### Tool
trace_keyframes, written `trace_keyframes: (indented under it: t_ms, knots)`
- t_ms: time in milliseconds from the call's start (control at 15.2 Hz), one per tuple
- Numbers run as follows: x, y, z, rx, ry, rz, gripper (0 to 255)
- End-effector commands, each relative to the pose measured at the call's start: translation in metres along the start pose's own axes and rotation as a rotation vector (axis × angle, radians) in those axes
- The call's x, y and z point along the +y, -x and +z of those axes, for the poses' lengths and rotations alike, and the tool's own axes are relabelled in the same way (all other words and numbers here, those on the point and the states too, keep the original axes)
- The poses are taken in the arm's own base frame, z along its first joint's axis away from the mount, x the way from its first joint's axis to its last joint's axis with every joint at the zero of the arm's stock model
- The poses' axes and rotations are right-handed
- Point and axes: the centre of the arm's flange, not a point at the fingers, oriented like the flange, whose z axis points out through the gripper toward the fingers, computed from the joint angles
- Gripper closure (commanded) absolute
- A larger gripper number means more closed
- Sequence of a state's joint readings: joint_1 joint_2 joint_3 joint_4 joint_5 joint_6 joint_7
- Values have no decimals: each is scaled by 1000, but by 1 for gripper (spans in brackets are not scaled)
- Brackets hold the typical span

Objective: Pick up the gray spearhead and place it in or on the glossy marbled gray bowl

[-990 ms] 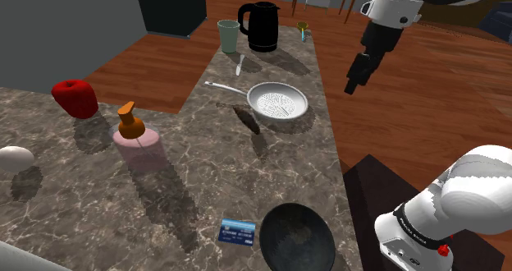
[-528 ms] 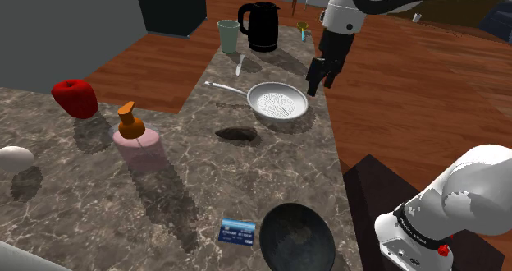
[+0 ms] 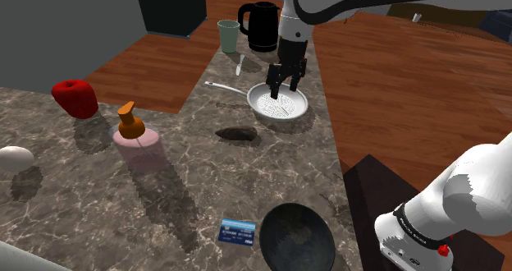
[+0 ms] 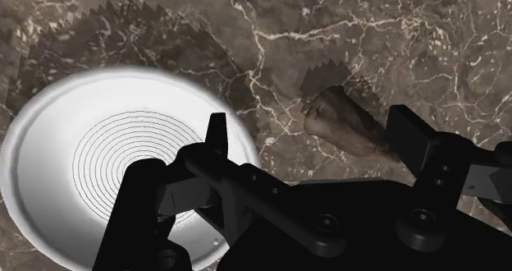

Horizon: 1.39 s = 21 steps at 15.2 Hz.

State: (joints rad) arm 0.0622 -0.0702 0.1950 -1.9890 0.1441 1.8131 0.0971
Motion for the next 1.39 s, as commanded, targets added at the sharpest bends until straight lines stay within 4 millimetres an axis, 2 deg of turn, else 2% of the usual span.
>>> trace_keyframes:
  t_ms: [0,132,198,660,1188,1254,1320]
  knots:
    - [-12,-22,9,-12,-2,5,0]
    - [-24,-46,19,-23,-3,10,0]
    - [-25,-49,20,-25,-3,11,0]
    - [-25,-48,60,-25,-3,11,0]
    - [-25,-48,60,-25,-3,11,0]
    - [-25,-48,60,-25,-3,11,255]
    - [-25,-48,60,-25,-3,11,255]
